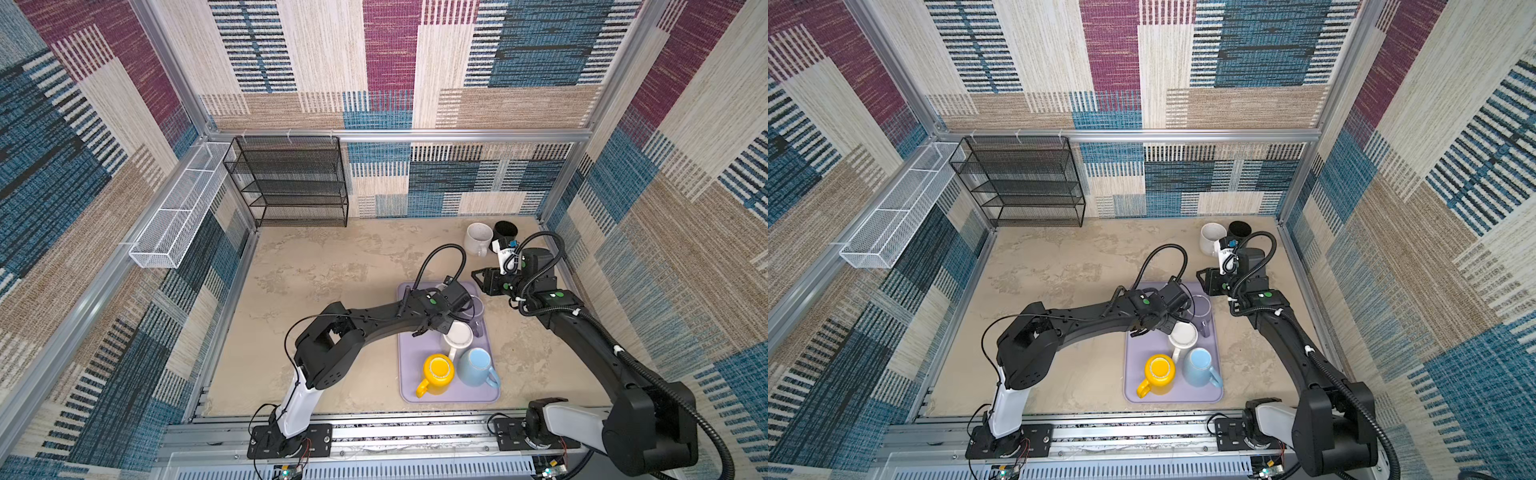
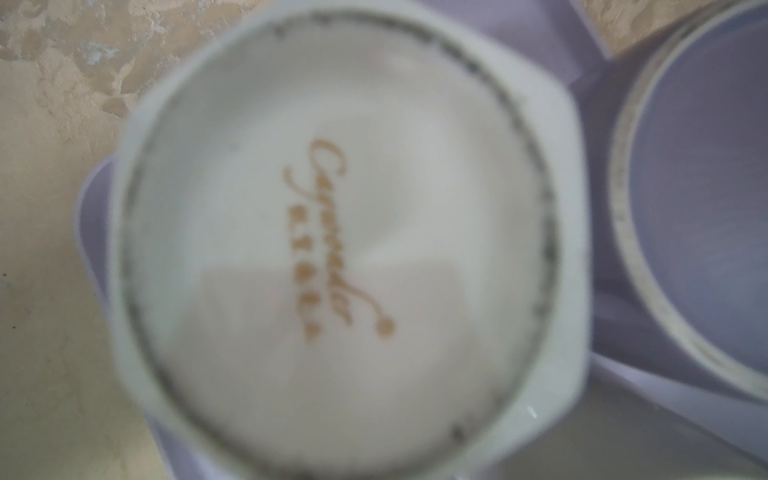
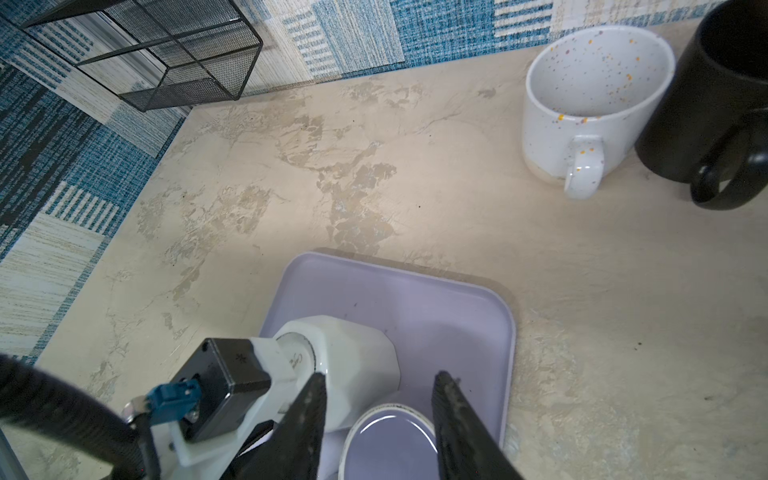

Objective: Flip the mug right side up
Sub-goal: 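Lower the left gripper and close it on the white hexagonal mug, then lift and tilt the white mug with the left gripper while the right gripper approaches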

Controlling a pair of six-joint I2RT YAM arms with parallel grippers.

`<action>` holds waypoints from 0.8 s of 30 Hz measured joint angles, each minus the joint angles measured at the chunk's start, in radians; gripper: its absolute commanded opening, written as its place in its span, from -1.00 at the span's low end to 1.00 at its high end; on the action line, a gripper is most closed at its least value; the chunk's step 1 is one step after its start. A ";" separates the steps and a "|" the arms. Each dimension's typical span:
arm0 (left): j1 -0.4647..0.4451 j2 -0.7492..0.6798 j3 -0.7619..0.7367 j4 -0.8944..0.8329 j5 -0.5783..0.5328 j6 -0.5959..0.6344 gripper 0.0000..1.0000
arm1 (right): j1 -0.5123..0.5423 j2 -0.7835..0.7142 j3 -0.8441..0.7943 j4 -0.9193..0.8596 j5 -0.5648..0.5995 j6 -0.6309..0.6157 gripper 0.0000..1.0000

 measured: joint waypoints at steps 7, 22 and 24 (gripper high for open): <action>-0.001 -0.003 -0.014 0.023 -0.004 0.000 -0.80 | 0.000 0.000 -0.001 0.000 0.000 0.000 -0.11; 0.031 -0.062 -0.099 0.043 -0.013 -0.001 -1.00 | 0.000 -0.009 -0.016 0.000 0.000 0.000 -0.11; 0.039 -0.080 -0.122 0.044 -0.015 -0.004 -1.00 | 0.000 -0.012 -0.018 -0.001 0.000 0.000 -0.11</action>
